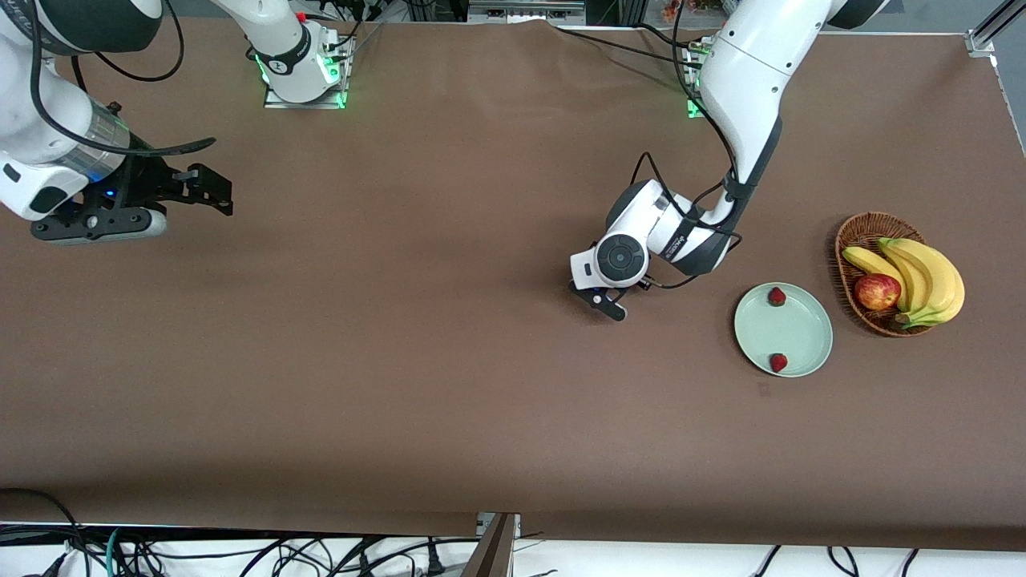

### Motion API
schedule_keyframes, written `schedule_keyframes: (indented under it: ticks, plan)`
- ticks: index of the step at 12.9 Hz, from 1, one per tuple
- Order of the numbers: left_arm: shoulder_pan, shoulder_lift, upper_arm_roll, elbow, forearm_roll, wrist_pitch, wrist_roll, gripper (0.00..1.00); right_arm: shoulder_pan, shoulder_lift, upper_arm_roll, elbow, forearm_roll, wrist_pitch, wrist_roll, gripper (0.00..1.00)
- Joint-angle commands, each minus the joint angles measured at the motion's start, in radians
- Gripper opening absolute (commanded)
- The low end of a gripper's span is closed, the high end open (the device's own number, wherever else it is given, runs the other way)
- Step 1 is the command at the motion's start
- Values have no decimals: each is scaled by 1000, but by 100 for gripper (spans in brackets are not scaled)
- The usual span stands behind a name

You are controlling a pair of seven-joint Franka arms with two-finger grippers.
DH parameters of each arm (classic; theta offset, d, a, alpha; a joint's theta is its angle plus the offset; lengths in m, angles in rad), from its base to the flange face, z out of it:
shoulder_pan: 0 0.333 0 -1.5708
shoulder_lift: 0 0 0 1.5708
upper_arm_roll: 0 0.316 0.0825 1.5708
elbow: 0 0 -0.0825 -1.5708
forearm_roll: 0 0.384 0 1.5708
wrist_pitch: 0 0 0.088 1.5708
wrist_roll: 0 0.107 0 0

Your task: Collect all strawberries into plate

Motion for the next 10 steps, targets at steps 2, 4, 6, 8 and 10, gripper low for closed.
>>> schedule_keyframes:
  ticks: [2, 4, 6, 8, 10]
  plan:
    - [-7, -14, 6, -32, 17, 32, 14, 67, -4, 22, -7, 64, 16, -5, -20, 100]
    - [-9, -6, 6, -29, 17, 50, 14, 65, -4, 23, -6, 69, -1, -6, -21, 100]
    - [-12, -6, 6, -26, 14, 53, 9, 68, -6, 32, -6, 72, -2, -5, -21, 100]
    - [-15, -4, 6, -24, 12, 67, 5, 65, -6, 37, -7, 77, -10, -8, -17, 100]
    - [-23, 3, 6, -26, 12, 81, -2, 39, -6, 43, -6, 77, -28, -8, -14, 100]
